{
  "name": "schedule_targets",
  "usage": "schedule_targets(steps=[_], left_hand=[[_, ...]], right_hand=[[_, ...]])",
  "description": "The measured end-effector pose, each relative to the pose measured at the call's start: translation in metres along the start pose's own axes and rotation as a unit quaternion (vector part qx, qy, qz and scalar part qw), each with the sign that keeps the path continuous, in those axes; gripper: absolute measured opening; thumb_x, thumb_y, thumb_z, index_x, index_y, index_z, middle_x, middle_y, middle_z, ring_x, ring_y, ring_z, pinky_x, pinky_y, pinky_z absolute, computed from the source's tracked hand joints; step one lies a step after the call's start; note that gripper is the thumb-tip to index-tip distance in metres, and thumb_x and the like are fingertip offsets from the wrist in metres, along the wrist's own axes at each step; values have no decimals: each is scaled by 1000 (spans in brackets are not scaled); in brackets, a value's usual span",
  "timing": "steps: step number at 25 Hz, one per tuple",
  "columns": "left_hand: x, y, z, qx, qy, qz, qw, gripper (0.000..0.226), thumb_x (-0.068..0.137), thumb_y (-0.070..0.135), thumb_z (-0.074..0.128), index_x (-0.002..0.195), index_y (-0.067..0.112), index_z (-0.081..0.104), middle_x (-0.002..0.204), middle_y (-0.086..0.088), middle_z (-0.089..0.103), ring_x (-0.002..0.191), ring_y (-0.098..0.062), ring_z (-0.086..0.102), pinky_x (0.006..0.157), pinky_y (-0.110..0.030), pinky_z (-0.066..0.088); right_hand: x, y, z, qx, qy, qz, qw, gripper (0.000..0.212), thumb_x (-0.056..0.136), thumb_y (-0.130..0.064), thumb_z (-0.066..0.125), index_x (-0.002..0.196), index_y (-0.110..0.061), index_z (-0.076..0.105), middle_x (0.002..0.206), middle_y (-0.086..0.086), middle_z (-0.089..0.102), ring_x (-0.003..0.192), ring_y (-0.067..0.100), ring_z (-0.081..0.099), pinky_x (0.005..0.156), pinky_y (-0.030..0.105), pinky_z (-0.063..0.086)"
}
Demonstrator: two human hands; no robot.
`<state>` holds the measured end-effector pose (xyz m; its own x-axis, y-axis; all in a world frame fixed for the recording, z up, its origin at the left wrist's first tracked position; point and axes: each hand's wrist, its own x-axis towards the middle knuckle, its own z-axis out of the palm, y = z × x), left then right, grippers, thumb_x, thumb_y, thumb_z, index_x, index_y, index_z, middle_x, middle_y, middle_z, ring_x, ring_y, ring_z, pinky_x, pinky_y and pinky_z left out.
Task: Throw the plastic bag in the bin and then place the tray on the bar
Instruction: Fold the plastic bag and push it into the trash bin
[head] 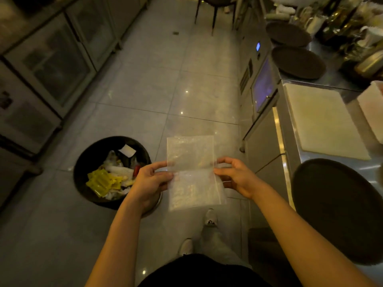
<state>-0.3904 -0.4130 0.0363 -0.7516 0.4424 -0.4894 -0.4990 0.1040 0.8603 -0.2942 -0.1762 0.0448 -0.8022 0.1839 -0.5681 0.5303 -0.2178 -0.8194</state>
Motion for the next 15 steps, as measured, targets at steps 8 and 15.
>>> schedule_targets(steps=[8, 15], left_hand=[[14, 25, -10, -46, 133, 15, 990, 28, 85, -10, 61, 102, 11, 68, 76, -3, 75, 71, -15, 72, 63, -28, 61], [39, 51, 6, -116, 226, 24, 967, 23, 84, -8, 62, 98, 9, 68, 92, -11, 71, 72, -19, 72, 56, -23, 57]], right_hand=[[79, -52, 10, -61, -115, -10, 991, 18, 87, -2, 64, 99, -15, 67, 85, 10, 67, 69, 19, 65, 61, 31, 57], [133, -109, -1, -83, -212, -25, 973, 26, 88, -3, 63, 113, -11, 64, 95, 11, 69, 73, 19, 70, 61, 29, 56]])
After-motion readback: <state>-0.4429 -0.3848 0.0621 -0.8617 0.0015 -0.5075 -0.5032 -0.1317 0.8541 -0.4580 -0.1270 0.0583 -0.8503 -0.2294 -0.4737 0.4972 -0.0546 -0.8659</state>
